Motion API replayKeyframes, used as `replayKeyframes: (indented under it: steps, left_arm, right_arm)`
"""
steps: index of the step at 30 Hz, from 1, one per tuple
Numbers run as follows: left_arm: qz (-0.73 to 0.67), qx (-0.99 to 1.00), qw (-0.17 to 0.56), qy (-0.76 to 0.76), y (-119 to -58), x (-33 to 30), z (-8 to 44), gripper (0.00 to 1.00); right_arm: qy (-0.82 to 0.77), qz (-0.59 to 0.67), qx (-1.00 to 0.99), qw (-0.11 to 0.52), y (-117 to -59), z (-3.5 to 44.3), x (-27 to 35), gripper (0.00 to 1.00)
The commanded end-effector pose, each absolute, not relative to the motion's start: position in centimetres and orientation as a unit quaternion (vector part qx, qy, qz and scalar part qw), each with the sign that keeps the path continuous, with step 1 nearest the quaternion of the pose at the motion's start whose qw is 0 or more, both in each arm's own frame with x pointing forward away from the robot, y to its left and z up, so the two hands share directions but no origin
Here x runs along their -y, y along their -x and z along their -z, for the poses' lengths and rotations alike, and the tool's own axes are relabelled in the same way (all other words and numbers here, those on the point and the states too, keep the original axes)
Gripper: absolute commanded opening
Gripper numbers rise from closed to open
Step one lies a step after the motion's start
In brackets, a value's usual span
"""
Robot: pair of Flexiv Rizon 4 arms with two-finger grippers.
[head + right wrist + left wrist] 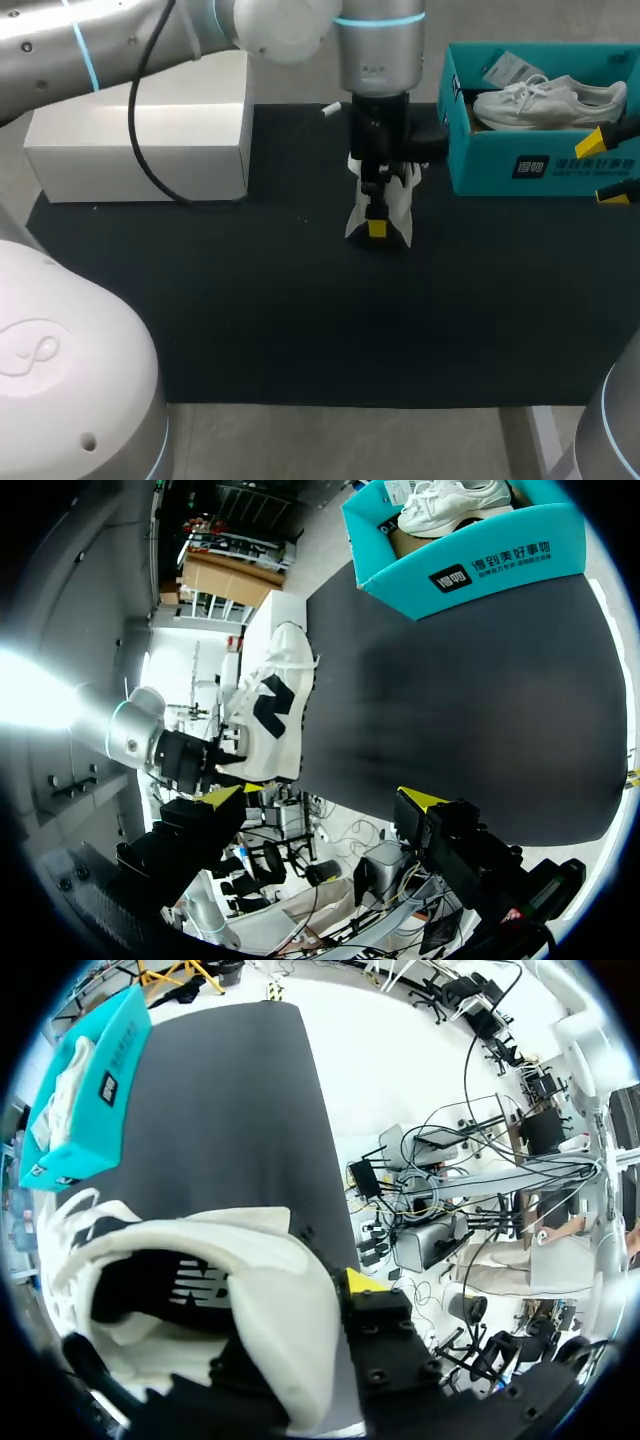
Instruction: Take the shoe out of the shoebox, open the shoe tongue, remove and reinsert the insole, then place the shoe into the shoebox
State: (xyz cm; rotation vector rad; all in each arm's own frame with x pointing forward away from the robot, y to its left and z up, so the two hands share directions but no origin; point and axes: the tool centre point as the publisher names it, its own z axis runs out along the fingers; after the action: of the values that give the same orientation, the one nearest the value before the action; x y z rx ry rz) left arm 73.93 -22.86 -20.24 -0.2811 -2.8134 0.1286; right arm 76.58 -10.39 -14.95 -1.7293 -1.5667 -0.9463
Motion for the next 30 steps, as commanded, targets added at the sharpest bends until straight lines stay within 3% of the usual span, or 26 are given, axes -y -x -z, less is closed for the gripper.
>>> replayKeyframes:
  steps: [1, 7, 30]
  left_arm:
    - [-0.049, 0.983, 0.145, 0.102, -74.0, 21.9, 16.1, 0.0]
    - [-0.054, 0.986, 0.13, 0.095, -74.1, 21.6, 14.0, 0.0]
    - [-0.056, 0.985, 0.134, 0.094, -74.1, 21.6, 14.0, 0.0]
  right_arm:
    - [0.655, 0.356, 0.592, 0.306, -76.6, 14.9, 10.4, 1.0]
    - [0.655, 0.356, 0.592, 0.306, -76.6, 14.9, 10.4, 1.0]
    - [0.655, 0.356, 0.592, 0.306, -76.6, 14.9, 10.4, 1.0]
